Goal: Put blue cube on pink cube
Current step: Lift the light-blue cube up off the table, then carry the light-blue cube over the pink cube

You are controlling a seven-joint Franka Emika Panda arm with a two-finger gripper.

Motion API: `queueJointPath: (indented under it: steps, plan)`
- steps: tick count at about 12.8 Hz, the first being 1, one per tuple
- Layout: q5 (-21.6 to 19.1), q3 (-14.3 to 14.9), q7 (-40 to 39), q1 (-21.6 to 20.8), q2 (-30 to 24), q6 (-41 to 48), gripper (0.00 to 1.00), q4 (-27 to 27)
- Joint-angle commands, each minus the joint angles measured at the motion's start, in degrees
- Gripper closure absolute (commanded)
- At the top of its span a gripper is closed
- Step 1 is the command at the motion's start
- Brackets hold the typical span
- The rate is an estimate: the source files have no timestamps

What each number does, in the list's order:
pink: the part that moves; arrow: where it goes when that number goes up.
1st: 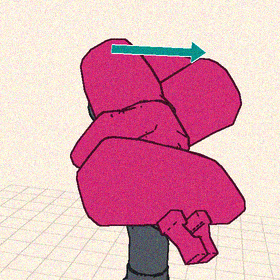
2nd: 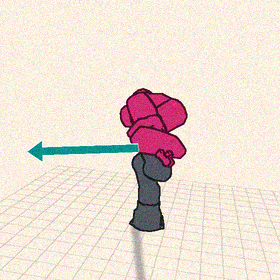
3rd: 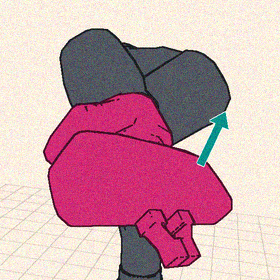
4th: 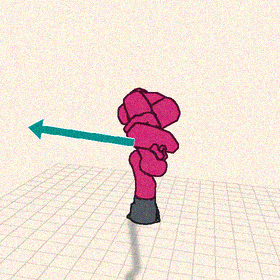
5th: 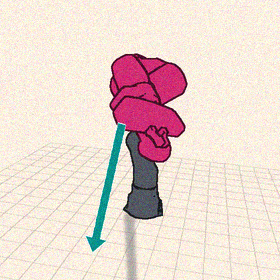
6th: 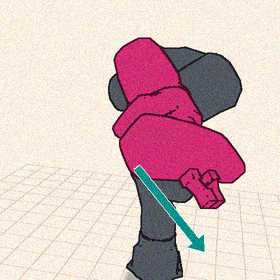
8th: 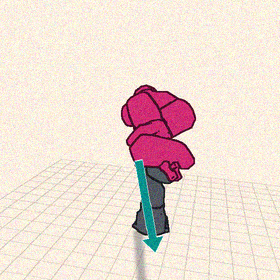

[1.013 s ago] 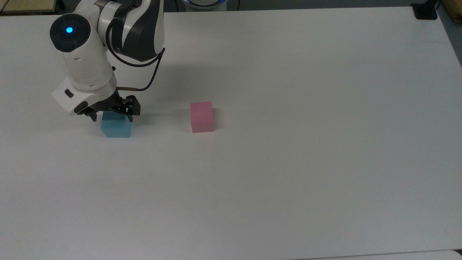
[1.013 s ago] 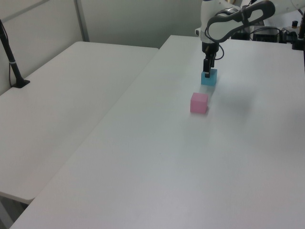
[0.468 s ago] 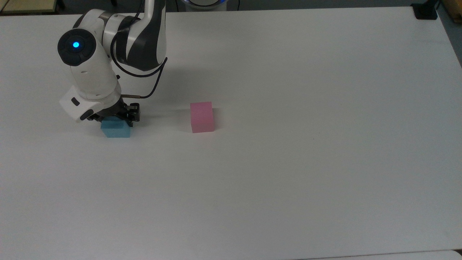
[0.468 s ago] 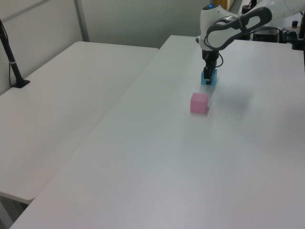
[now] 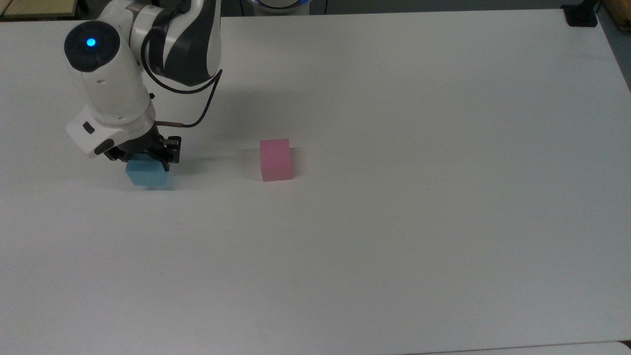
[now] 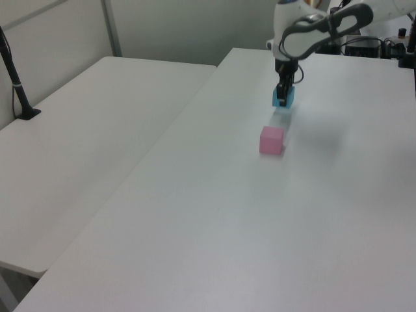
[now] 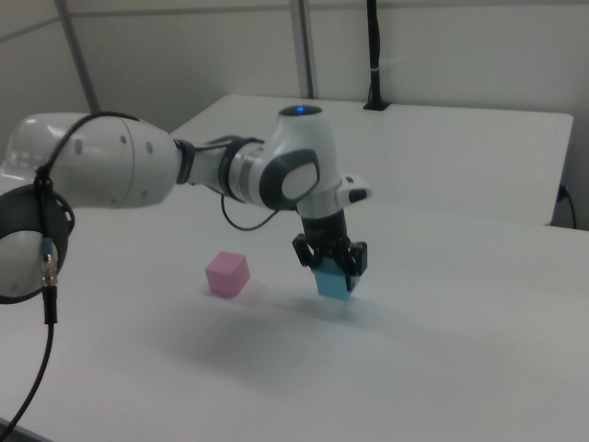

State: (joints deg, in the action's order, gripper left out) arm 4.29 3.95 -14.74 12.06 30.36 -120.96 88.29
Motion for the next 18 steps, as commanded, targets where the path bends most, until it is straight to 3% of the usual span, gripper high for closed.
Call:
queueJointPath:
  steps: [1, 4, 10, 14, 18]
  plan:
    - [-1.0, 0.1, 0.8, -0.3, -8.3, 8.9, 0.78, -2.1]
    - [-5.2, -0.2, 0.7, -0.5, -12.1, 18.6, 0.75, -7.7]
    - [-5.2, -0.4, 0.9, -1.2, -13.9, 19.4, 0.75, -7.6]
    - [-5.1, -0.5, 4.9, -7.8, -17.3, 22.4, 0.75, -6.4]
    - [-4.7, -0.4, 14.5, -17.8, -20.1, 24.5, 0.75, -3.9]
